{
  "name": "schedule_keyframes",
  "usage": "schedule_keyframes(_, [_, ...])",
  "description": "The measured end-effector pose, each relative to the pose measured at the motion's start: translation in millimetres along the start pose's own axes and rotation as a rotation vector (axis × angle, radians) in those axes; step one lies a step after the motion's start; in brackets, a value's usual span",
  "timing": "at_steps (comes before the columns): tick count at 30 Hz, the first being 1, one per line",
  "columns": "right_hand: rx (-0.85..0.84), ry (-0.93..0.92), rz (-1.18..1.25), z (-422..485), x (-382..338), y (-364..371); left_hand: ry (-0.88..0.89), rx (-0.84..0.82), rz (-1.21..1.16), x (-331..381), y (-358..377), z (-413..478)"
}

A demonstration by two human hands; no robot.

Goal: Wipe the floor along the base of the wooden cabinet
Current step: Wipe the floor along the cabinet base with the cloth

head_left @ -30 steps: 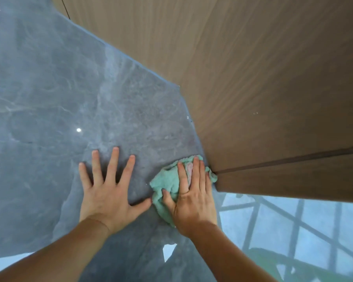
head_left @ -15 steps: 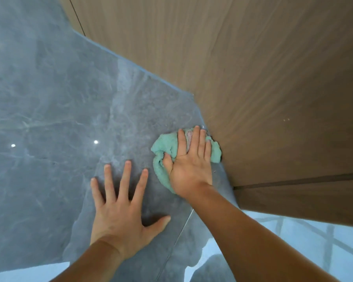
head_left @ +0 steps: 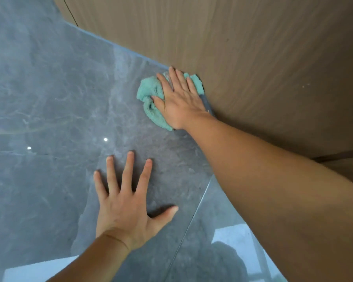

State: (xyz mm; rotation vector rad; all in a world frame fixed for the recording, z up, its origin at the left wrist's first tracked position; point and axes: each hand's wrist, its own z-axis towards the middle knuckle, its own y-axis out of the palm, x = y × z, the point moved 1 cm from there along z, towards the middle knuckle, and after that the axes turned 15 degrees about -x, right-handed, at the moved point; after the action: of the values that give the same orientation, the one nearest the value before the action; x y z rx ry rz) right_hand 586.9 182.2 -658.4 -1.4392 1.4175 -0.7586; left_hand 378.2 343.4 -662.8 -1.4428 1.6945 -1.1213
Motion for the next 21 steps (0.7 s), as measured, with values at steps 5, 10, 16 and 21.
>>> schedule_keyframes(5, [0.024, 0.081, 0.067, -53.4, 2.3, 22.4, -0.013, -0.017, 0.029, -0.6, 1.4, -1.4])
schedule_keyframes(10, [-0.027, 0.039, 0.042, -147.1, 10.7, 39.8, -0.016, -0.044, 0.03, -1.5, 1.4, -2.2])
schedule_keyframes(16, [-0.115, 0.0, -0.055, -250.4, 23.6, 76.4, -0.01, -0.037, 0.017, -2.7, 2.3, -1.2])
schedule_keyframes(21, [-0.212, -0.3, -0.214, -309.0, 77.9, 89.0, -0.025, -0.015, -0.011, -2.7, 2.5, -1.3])
